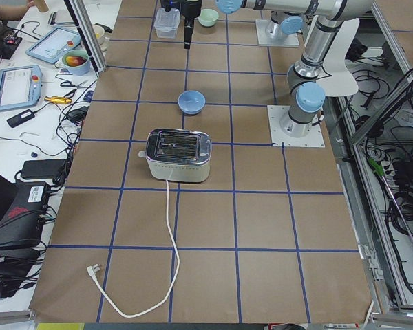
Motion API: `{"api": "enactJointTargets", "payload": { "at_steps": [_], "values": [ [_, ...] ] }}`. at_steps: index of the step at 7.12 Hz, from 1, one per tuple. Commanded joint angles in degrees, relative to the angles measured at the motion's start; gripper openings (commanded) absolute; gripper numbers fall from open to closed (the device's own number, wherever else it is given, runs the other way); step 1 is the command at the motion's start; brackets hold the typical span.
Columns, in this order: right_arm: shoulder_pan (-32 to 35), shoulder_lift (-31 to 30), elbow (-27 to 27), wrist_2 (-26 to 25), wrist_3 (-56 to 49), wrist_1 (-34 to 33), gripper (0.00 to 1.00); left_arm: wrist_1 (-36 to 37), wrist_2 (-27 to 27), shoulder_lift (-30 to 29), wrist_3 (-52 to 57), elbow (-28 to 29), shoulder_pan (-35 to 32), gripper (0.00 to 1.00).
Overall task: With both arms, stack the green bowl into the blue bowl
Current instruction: 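Reach left gripper to light blue bowl while right gripper nears green bowl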
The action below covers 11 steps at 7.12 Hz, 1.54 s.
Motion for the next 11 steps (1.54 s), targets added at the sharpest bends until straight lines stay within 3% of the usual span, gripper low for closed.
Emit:
{"api": "enactJointTargets", "payload": {
  "at_steps": [1,3,4,5,6,7,10,11],
  "values": [
    [-0.1,0.0,0.0,-0.1,-0.1,-0.2,1.00,0.3,-0.1,0.2,0.1,-1.2,0.0,1.00],
    [-1.0,0.1,0.3,-0.3,-0.6,0.1,1.00,0.3,-0.2,-0.2,0.3,-2.4,-0.5,1.00],
    [-5.0,0.3,1.0,0.2,-0.9,0.4,1.00,3.3,-0.2,-1.4,0.2,-5.8,-0.5,0.98],
    [-9.0,0.5,2.5,0.7,-4.5,0.4,1.00,11.4,-0.2,-2.9,0.0,-12.3,-0.5,0.99],
    [-11.6,0.5,4.8,1.2,-8.5,-0.3,1.00,26.2,-0.2,-5.5,0.2,-19.8,-0.4,1.00],
    [-13.6,0.6,5.8,1.3,-11.5,-0.6,1.00,35.1,-0.3,-8.6,-0.9,-25.3,-0.5,1.00],
    [-17.4,1.5,10.3,4.0,-15.6,-5.2,1.00,41.1,-0.9,-15.1,-1.8,-28.0,-3.9,0.95],
    [-19.6,1.5,13.5,3.5,-22.5,-8.4,1.00,41.9,-0.8,-17.1,-3.8,-28.2,-5.5,0.95]
  ]
}}
